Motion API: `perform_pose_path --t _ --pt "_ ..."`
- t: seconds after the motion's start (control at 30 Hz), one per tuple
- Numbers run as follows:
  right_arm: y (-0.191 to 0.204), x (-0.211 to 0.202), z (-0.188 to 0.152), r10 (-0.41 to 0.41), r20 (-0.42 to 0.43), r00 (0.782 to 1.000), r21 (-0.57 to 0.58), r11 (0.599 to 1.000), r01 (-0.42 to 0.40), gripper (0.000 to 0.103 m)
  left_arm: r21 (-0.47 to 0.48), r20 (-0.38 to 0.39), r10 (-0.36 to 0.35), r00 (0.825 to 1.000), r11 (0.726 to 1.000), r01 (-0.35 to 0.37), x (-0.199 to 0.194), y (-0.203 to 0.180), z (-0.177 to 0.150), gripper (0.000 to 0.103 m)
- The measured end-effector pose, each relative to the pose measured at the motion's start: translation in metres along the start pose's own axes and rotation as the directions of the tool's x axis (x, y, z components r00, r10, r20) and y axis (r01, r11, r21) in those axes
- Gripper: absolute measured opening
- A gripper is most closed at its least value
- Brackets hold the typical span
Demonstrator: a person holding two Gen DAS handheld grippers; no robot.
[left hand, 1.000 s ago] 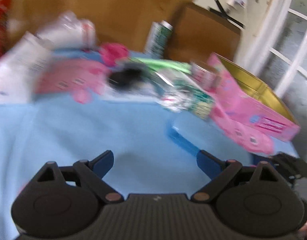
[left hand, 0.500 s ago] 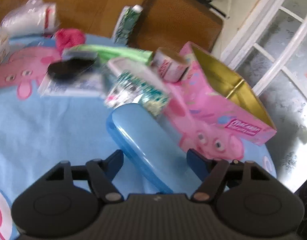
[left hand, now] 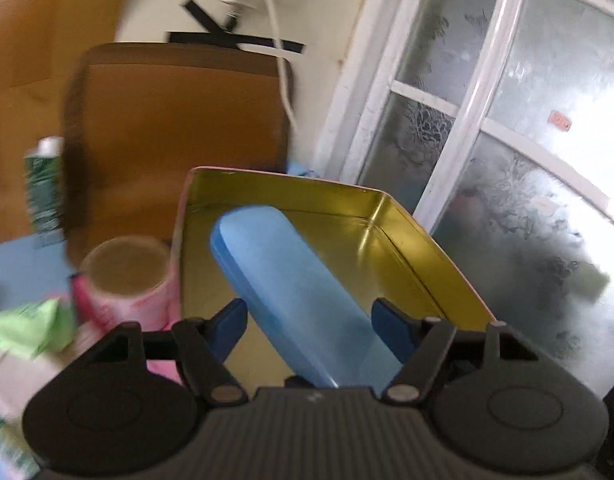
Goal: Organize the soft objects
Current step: 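Carry the blue case into the pink biscuit tin and open the right gripper, then grasp the green-and-white tissue pack with the right gripper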
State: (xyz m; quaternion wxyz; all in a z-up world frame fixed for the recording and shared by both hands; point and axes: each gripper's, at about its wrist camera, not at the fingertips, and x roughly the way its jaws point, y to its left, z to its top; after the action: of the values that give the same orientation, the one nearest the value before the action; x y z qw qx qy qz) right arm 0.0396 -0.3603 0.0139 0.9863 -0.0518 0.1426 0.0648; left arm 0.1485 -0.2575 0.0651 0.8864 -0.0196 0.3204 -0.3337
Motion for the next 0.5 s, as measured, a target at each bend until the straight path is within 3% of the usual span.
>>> perform_pose_path --t 0.1,0.2,0.4,0.5 --pt "-0.016 0.020 0.001 -0.035 -0.056 0.998 0.032 0.999 0.037 0.057 0.015 -0.024 0.006 1.000 1.000 -0.006 0.024 -0.008 0.002 0.074" --pt "-0.016 0.032 -0.001 -0.069 -0.086 0.994 0.023 0.997 0.071 0.057 -0.002 -0.014 0.021 1.000 1.000 -0.021 0.021 -0.005 -0.001 0.074" --pt "-0.004 0.011 0.004 -0.015 0.000 1.000 0.080 0.997 0.015 0.057 -0.071 0.112 0.038 0.993 0.997 -0.030 -0.068 0.047 -0.027 0.084" --pt "0.014 0.002 0.010 0.081 0.024 0.996 0.088 0.993 -0.083 0.056 -0.120 0.159 0.149 0.976 0.984 -0.131 -0.120 0.086 -0.056 0.085"
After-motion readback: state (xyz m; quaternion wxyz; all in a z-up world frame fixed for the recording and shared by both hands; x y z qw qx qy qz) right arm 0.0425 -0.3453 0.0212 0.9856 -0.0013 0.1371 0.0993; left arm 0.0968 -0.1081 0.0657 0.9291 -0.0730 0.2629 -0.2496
